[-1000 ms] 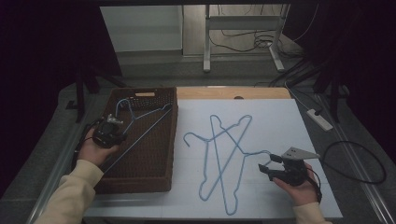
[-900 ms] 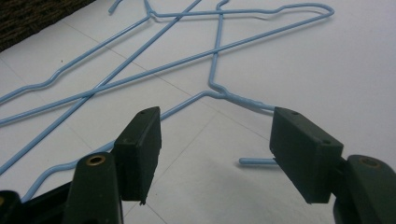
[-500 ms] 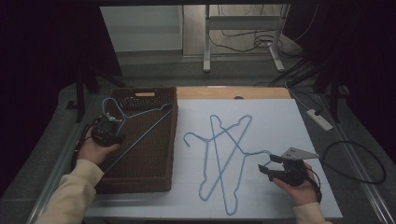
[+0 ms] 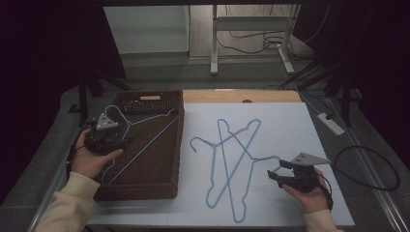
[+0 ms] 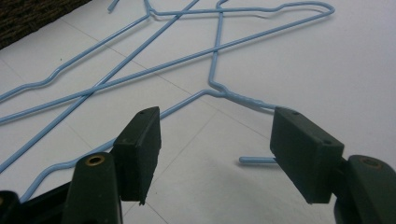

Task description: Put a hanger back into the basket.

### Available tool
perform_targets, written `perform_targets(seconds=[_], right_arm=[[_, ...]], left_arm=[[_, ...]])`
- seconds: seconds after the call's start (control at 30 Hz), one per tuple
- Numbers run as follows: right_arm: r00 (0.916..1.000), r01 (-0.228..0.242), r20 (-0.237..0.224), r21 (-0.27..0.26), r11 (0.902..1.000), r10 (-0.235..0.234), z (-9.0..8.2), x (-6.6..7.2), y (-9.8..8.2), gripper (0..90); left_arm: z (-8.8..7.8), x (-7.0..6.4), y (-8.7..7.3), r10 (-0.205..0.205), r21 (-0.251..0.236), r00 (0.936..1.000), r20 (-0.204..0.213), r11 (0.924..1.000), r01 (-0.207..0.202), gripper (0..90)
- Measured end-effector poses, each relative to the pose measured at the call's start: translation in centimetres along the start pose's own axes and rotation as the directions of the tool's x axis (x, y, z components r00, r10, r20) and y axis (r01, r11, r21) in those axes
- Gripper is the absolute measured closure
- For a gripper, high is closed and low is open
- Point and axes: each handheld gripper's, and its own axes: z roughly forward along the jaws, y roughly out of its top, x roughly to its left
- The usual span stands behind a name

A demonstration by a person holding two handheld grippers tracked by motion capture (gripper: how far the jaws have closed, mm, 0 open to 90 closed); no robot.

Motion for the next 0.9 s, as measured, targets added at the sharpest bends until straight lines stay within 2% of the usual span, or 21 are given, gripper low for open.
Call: perform_targets(seconds=[0.17, 0.27, 0.3, 0.4, 0.43, 0.5, 0.53, 0.57, 0.6, 0.8, 0.9], right_arm=[[1.0, -0.002, 0.0, -0.002, 1.0, 0.002, 0.0, 0.0, 0.0, 34.4], [1.0, -0.004, 0.0, -0.002, 1.0, 0.004, 0.0, 0.0, 0.0, 34.4], [1.0, -0.005, 0.0, -0.003, 1.0, 0.005, 0.0, -0.1, 0.0, 34.4], [1.0, -0.005, 0.002, -0.004, 1.0, 0.005, 0.0, -0.1, 0.0, 34.4], [1.0, -0.005, 0.002, -0.005, 1.0, 0.005, 0.0, -0.1, 0.0, 34.4], [1.0, -0.005, 0.002, -0.004, 1.0, 0.005, -0.1, -0.1, 0.0, 34.4], [1.0, -0.004, 0.002, -0.005, 1.0, 0.004, -0.1, -0.1, 0.0, 34.4], [1.0, -0.002, 0.001, -0.008, 1.0, 0.002, -0.1, -0.1, 0.0, 34.4], [1.0, -0.002, 0.002, -0.009, 1.0, 0.002, -0.1, -0.1, 0.1, 34.4], [1.0, 0.001, -0.001, -0.013, 0.9999, -0.001, -0.1, -0.1, 0.1, 34.4], [1.0, 0.002, -0.001, -0.023, 0.9997, -0.002, -0.2, -0.1, 0.2, 34.4]], left_arm=[[-1.7, -1.7, -0.5, -0.002, -0.079, 0.9964, 0.085, 0.9969, 0.009, 35.6], [-2.2, -2.3, -0.7, 0.003, -0.102, 0.9943, 0.107, 0.9947, 0.008, 35.6], [-2.6, -2.9, -0.9, 0.004, -0.122, 0.991, 0.134, 0.9924, 0.012, 35.5], [-3.1, -3.9, -1.0, 0.015, -0.148, 0.984, 0.177, 0.9889, 0.012, 35.3], [-3.1, -3.9, -1.0, 0.015, -0.148, 0.984, 0.177, 0.9889, 0.012, 35.2], [-3.3, -4.6, -1.2, 0.024, -0.161, 0.9787, 0.204, 0.9869, 0.01, 35.1], [-3.4, -5.1, -1.4, 0.023, -0.172, 0.9748, 0.222, 0.9849, 0.016, 35.1], [-3.4, -5.6, -1.6, 0.018, -0.187, 0.9665, 0.256, 0.9818, 0.032, 35.1], [-3.4, -6.0, -1.7, 0.02, -0.193, 0.9643, 0.264, 0.9806, 0.033, 35.1], [-3.1, -7.6, -2.0, 0.034, -0.223, 0.9615, 0.273, 0.9743, 0.029, 35.2], [-2.3, -8.3, -2.2, 0.042, -0.222, 0.9582, 0.283, 0.9747, 0.023, 35.1]])
